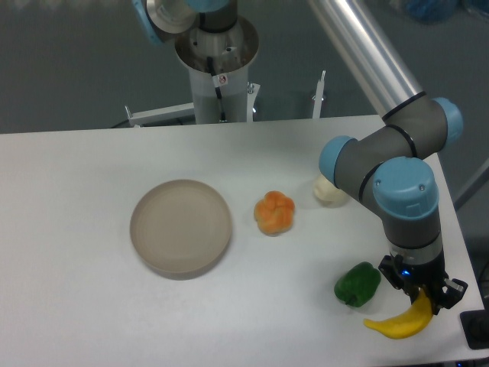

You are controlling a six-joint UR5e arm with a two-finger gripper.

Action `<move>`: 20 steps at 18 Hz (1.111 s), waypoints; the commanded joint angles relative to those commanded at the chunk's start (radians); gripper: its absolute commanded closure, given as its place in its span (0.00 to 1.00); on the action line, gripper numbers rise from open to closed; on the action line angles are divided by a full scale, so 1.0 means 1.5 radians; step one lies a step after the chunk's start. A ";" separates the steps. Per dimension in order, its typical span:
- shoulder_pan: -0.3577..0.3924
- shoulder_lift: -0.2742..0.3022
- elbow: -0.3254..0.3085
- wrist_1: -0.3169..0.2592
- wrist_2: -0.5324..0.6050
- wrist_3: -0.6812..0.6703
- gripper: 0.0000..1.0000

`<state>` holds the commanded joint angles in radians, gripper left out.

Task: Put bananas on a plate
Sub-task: 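Close the gripper on the yellow banana beside the green pepper, then lift the banana and carry it over the clear round plate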

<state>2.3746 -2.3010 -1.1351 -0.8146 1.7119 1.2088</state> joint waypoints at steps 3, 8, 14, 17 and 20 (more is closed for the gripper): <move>0.000 0.000 -0.003 0.007 -0.004 0.003 0.60; 0.000 0.005 -0.004 0.007 -0.005 0.000 0.60; -0.001 0.009 -0.007 0.006 -0.007 0.001 0.60; -0.005 0.018 -0.015 0.006 -0.008 -0.002 0.60; -0.007 0.032 -0.032 0.004 -0.009 -0.036 0.60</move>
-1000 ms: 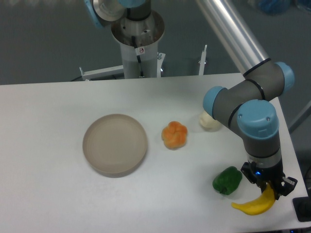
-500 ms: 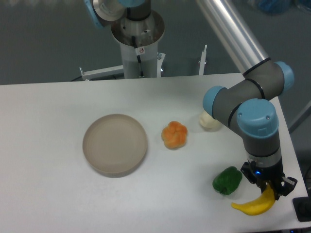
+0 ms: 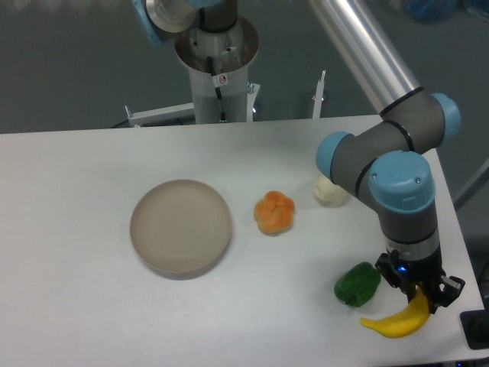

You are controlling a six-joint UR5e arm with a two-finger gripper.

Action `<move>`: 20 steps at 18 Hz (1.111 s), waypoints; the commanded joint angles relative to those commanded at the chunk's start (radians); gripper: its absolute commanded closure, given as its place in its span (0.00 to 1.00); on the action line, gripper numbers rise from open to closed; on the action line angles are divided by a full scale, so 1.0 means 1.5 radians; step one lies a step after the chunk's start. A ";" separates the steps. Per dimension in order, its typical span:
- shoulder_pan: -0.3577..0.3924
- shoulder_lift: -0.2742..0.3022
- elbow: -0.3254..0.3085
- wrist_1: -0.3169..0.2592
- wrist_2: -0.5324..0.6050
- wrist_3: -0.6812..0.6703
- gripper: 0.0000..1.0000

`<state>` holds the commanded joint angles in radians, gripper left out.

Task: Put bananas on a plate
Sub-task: 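Lift the banana and carry it over the clear round plate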

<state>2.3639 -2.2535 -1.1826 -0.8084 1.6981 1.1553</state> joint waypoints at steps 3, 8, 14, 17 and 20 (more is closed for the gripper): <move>-0.003 0.027 -0.033 -0.001 0.000 -0.030 0.60; -0.037 0.092 -0.109 -0.005 0.002 -0.081 0.60; -0.112 0.116 -0.163 -0.006 0.002 -0.224 0.58; -0.161 0.116 -0.165 -0.006 0.002 -0.305 0.58; -0.196 0.116 -0.164 -0.006 0.001 -0.372 0.58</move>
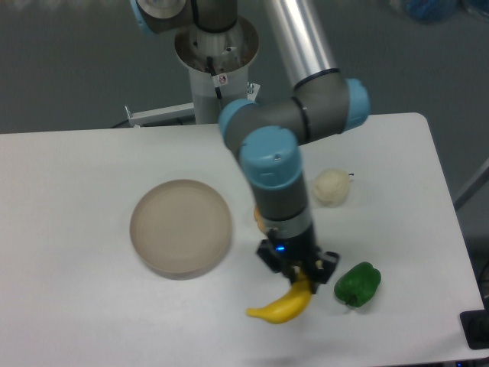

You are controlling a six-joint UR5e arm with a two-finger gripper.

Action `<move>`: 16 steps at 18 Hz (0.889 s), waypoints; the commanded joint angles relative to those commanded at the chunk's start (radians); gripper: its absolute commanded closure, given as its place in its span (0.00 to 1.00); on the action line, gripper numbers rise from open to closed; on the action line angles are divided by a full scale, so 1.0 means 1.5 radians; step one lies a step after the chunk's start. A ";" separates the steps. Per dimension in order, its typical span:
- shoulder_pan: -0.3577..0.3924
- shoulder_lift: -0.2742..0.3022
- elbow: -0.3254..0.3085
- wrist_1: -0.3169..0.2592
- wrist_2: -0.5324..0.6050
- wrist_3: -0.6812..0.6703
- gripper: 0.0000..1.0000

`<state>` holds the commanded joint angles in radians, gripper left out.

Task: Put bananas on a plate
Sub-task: 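Lift the banana and carry it over the clear round plate, then lower the banana onto the plate and open the gripper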

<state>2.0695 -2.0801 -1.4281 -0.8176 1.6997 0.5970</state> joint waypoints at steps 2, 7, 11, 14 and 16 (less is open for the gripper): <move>-0.025 0.014 -0.017 -0.001 0.001 -0.024 0.58; -0.038 0.090 -0.123 -0.011 -0.007 -0.012 0.59; -0.041 0.120 -0.208 -0.011 -0.007 0.058 0.59; -0.051 0.142 -0.275 -0.011 -0.005 0.104 0.59; -0.054 0.145 -0.293 -0.010 -0.005 0.128 0.59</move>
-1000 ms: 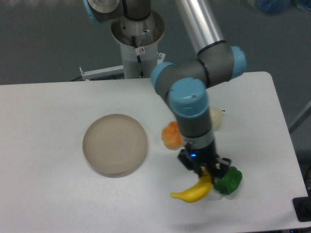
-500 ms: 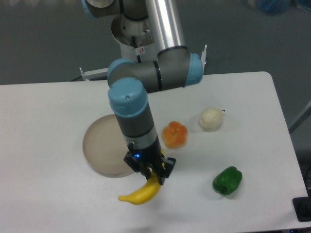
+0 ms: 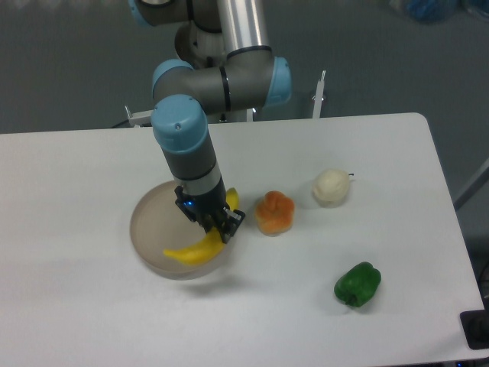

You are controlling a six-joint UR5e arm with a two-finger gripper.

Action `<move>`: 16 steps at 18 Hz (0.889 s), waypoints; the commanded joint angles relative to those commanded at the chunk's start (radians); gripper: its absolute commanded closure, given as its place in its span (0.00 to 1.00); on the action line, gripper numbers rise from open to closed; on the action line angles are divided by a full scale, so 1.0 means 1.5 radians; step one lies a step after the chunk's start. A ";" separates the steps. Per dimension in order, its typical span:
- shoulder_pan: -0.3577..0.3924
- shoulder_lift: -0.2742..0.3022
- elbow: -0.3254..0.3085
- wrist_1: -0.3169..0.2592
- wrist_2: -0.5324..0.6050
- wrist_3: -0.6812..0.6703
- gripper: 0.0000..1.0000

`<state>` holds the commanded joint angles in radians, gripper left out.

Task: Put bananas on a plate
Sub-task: 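Lower the banana onto the plate and open the gripper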

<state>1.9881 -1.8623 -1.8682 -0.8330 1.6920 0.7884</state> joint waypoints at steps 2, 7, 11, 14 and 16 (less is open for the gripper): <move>-0.014 0.005 -0.006 0.000 -0.001 -0.001 0.60; -0.042 -0.025 -0.006 0.008 0.001 -0.120 0.60; -0.049 -0.039 -0.005 0.008 0.001 -0.149 0.60; -0.056 -0.055 -0.004 0.008 0.003 -0.163 0.60; -0.056 -0.067 0.004 0.008 0.003 -0.188 0.59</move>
<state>1.9037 -1.9634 -1.8623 -0.8207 1.6966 0.5065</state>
